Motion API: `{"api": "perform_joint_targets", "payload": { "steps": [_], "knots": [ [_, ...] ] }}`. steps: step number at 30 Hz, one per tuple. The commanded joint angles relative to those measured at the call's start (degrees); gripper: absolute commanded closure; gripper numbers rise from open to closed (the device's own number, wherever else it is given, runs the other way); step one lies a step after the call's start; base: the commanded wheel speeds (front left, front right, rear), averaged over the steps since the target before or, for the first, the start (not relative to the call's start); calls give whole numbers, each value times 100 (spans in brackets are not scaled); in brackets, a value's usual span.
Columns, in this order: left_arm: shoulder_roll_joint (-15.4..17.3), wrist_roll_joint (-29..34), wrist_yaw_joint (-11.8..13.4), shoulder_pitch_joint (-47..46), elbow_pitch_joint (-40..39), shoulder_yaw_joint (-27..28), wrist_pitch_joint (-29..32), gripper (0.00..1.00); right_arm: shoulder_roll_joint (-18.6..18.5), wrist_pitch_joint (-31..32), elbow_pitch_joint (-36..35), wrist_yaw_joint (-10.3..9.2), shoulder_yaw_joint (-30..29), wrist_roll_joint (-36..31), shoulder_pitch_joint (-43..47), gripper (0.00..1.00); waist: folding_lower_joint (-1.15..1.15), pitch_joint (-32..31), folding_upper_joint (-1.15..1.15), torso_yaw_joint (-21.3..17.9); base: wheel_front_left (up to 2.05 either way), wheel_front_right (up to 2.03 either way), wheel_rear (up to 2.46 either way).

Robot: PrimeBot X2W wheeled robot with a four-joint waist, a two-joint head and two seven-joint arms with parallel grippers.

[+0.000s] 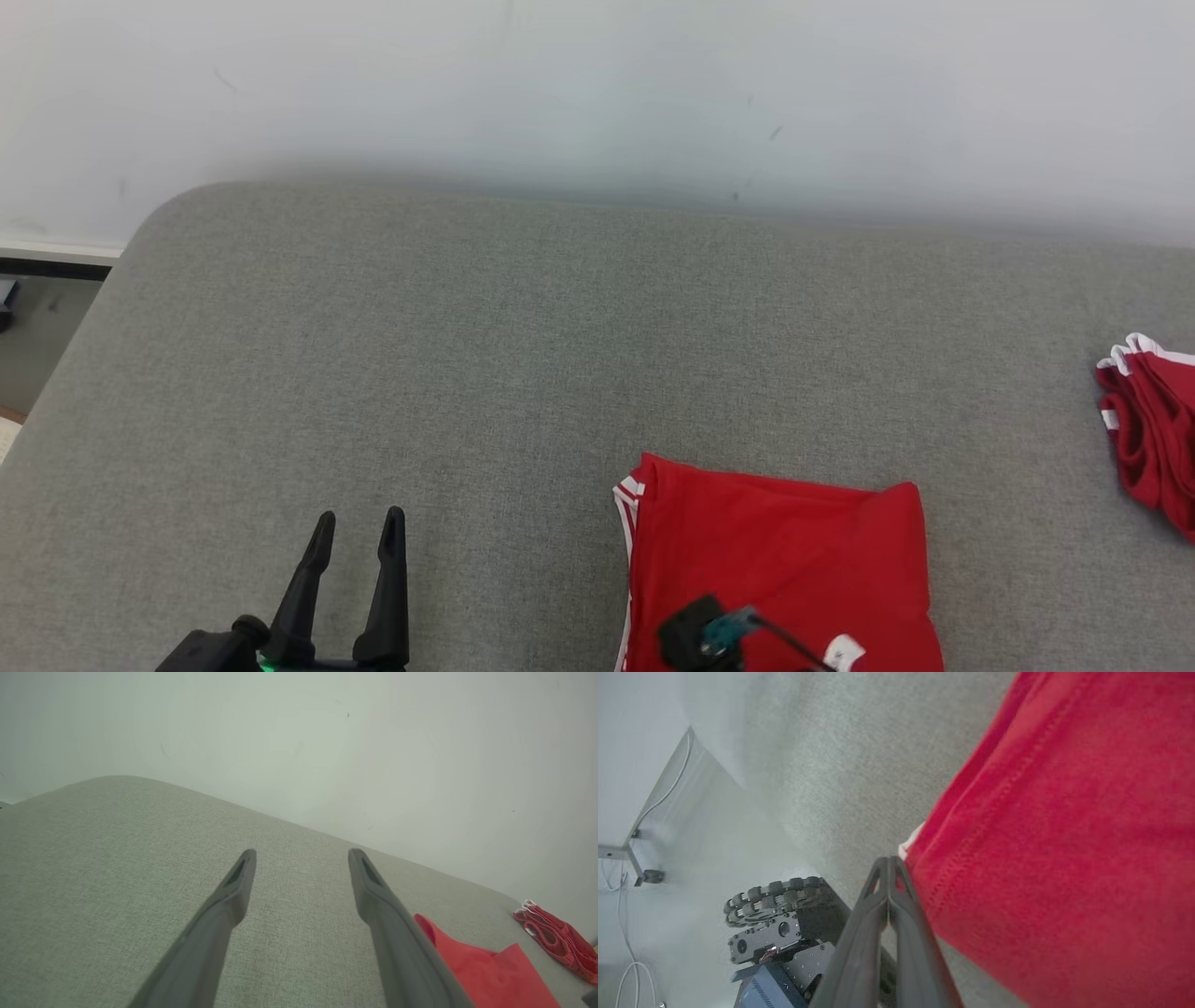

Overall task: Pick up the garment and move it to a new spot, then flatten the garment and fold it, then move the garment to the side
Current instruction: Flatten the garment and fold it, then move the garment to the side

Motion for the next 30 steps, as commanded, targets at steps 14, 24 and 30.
{"api": "perform_joint_targets", "payload": {
  "steps": [14, 24, 30],
  "knots": [
    [-8, -40, 3, 118, -41, 85, -15, 0, -11, -600, -846, -10, -434, 407, -57, 0, 0, -89, 0, -113, 0, 0, 0],
    [-23, 8, 3, 146, -129, 130, -15, 0, -6, -319, -1934, -10, -2800, -506, 794, 0, 0, -108, 0, -341, 0, 0, 0],
    [-24, 8, 3, 29, -116, 97, -15, 0, -5, -250, -1698, -10, -3353, -391, 963, 0, 0, -14, 0, -412, 0, 0, 0]
  ]
}}
